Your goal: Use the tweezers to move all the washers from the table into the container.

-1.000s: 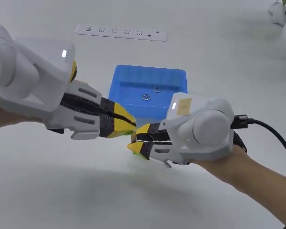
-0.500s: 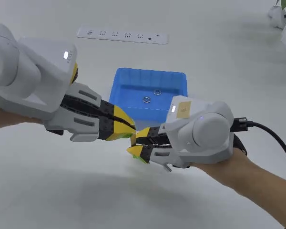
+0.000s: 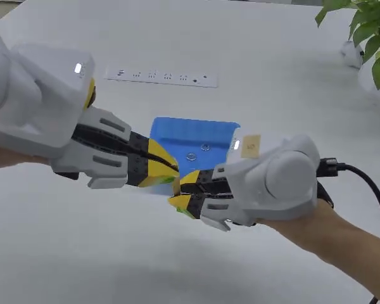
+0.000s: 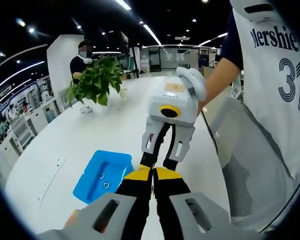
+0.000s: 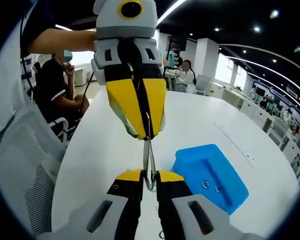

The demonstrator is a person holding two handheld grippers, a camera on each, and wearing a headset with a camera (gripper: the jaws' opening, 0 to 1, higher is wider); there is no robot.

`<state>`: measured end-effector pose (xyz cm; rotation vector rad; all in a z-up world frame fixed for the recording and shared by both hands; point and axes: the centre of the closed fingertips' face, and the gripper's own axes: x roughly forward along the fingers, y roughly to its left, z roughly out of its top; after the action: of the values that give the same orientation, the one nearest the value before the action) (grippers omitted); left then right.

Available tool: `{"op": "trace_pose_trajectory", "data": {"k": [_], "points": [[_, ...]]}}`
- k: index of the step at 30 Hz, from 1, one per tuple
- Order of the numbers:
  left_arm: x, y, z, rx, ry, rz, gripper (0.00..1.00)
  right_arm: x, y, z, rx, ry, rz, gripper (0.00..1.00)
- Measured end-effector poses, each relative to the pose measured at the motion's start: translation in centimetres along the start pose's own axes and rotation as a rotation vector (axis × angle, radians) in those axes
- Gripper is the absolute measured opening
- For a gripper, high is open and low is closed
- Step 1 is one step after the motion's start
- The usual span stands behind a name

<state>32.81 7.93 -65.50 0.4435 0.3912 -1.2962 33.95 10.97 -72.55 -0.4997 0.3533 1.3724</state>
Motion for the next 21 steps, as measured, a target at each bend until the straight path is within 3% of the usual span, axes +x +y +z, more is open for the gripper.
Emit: {"op": "trace_pose_trajectory", "data": {"k": [4, 13, 16, 21], "points": [[-0.5, 0.5, 1.2, 0.042, 0.000, 0.006, 0.05, -0.6, -1.0, 1.1, -0.027, -0.016, -0.030, 0.11], [-0.5, 3.2, 3.3, 0.119, -0.008, 0.019, 0.05, -1.6, -4.3, 2.6, -0.065, -0.034, -0.089, 0.11], [0.0, 4.9, 3.2, 0.135, -0.008, 0.015, 0.05, -1.7, -5.6, 2.7, -0.068, -0.040, -0.109, 0.11], [1.1, 6.6, 3.3, 0.159, -0.010, -0.005, 0.05, -1.7, -7.8, 1.9, -0.061, -0.031, -0.135, 0.11]]}}
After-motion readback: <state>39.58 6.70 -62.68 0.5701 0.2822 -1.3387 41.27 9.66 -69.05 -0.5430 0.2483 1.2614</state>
